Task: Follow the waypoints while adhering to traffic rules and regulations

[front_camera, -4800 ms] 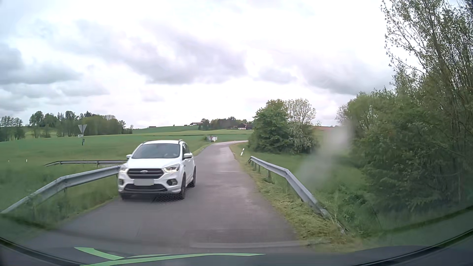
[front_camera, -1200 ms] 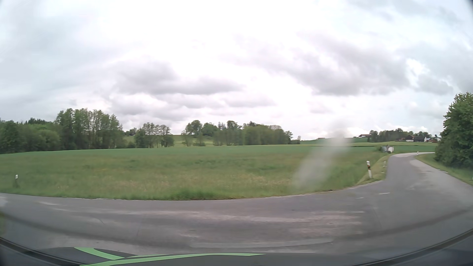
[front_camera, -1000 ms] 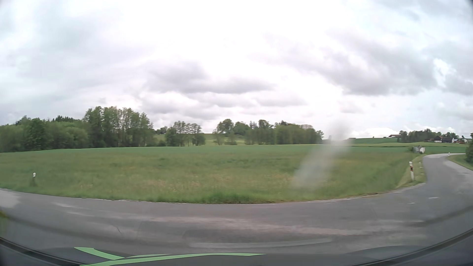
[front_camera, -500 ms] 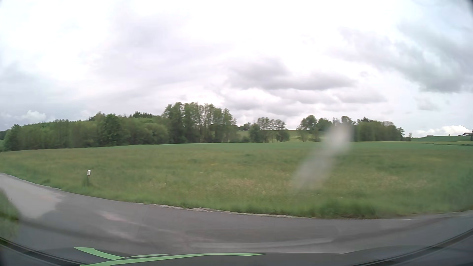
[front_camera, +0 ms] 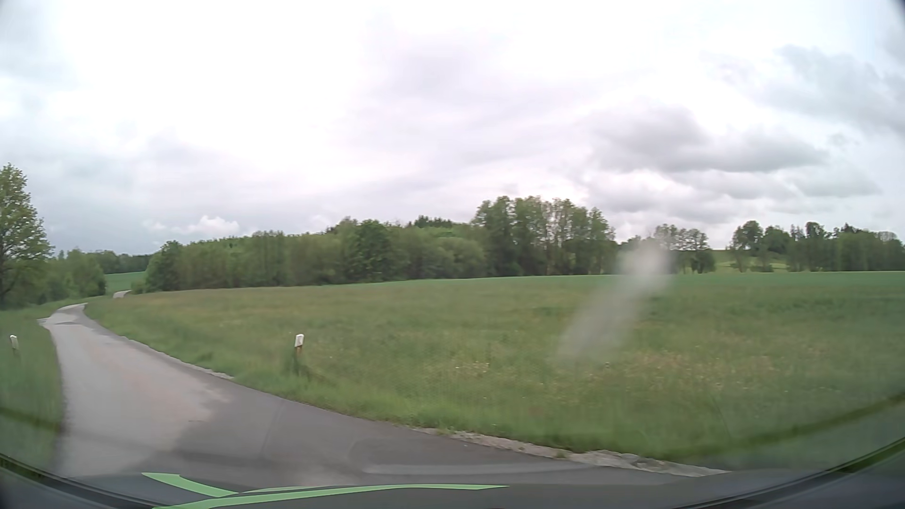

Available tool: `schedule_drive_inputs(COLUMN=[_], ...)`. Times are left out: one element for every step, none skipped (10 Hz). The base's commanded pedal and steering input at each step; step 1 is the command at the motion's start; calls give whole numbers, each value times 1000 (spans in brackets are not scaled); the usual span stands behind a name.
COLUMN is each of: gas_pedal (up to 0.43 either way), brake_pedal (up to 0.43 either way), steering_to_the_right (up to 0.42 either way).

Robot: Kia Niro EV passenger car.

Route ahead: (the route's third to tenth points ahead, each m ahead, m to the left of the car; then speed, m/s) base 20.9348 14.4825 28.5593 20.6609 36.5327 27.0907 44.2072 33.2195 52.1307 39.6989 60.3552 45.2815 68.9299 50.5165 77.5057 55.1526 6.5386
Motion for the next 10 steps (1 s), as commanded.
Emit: schedule_drive_inputs(gas_pedal=[150, 150, 157, 169, 177, 189, 220, 228, 248, 260], brake_pedal=[0, 0, 0, 0, 0, 0, 0, 0, 0, 0], steering_to_the_right=[-381, -381, -376, -368, -359, -346, -329, -312, -286, -252])
